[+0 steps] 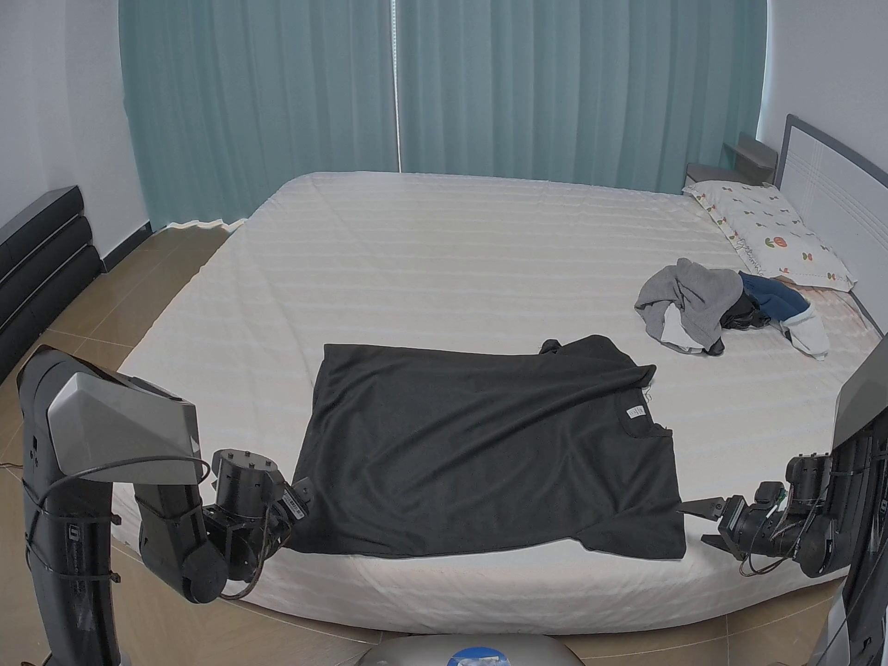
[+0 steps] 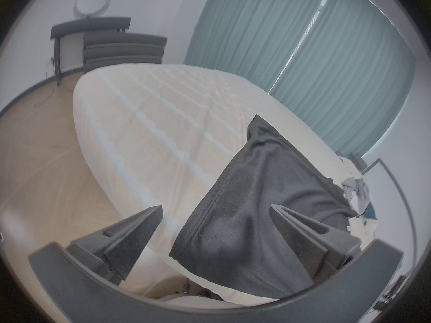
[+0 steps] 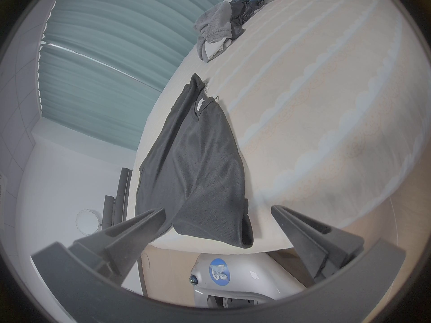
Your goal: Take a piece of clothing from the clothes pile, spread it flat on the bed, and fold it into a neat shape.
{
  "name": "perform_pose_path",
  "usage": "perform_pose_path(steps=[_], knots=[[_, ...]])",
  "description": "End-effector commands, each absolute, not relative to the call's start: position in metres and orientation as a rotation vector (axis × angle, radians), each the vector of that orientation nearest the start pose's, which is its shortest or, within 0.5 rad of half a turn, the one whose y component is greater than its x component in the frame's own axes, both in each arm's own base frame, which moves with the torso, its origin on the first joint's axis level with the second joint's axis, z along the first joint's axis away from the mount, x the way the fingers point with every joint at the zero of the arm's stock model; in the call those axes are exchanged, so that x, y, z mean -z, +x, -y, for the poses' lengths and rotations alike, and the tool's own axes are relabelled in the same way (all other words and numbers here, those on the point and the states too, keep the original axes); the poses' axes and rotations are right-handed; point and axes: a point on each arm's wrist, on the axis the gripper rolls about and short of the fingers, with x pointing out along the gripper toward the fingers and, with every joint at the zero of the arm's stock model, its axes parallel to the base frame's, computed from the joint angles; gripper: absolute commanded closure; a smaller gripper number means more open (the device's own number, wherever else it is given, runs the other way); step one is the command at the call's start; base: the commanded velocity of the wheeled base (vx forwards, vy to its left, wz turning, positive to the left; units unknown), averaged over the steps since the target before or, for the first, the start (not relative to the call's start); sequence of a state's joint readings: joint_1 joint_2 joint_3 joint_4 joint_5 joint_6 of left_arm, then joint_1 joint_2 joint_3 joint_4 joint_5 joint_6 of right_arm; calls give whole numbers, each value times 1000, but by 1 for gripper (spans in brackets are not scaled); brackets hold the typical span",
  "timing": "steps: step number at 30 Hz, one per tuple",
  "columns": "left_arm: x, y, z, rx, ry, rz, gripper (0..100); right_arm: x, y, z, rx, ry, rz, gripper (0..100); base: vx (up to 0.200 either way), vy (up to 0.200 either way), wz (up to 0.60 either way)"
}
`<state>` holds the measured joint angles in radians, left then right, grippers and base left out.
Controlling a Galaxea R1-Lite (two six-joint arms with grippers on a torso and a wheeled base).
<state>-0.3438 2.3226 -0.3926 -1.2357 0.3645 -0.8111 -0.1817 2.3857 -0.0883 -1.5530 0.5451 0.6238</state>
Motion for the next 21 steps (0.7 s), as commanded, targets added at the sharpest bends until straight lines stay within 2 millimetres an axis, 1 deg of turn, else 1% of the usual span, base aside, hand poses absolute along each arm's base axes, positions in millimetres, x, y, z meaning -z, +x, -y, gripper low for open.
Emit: perform_pose_path(steps=[1, 4, 6, 10, 11, 12, 13, 14, 15, 19, 21], knots=[[33, 286, 77, -257, -665, -604, 0, 41, 236, 30, -128, 848, -766, 0, 0, 0, 0], [33, 290, 65, -207, -785, -648, 0, 41, 244, 31, -130, 836, -738, 0, 0, 0, 0], [35, 291, 60, -183, -823, -678, 0, 43, 248, 30, -129, 827, -733, 0, 0, 0, 0], [35, 290, 61, -176, -825, -684, 0, 44, 266, 30, -140, 795, -674, 0, 0, 0, 0], [35, 290, 60, -178, -826, -681, 0, 44, 276, 31, -152, 784, -652, 0, 0, 0, 0], [35, 290, 60, -178, -828, -682, 0, 44, 279, 30, -156, 783, -655, 0, 0, 0, 0], [35, 291, 60, -180, -834, -679, 0, 46, 286, 25, -171, 780, -673, 0, 0, 0, 0], [35, 291, 61, -180, -837, -680, 0, 47, 290, 24, -172, 779, -682, 0, 0, 0, 0], [35, 291, 61, -182, -844, -678, 0, 47, 298, 22, -179, 778, -695, 0, 0, 0, 0], [33, 292, 61, -172, -856, -649, 0, 47, 321, 14, -203, 762, -725, 0, 0, 0, 0], [33, 292, 62, -170, -854, -636, 0, 47, 326, 13, -207, 754, -731, 0, 0, 0, 0]])
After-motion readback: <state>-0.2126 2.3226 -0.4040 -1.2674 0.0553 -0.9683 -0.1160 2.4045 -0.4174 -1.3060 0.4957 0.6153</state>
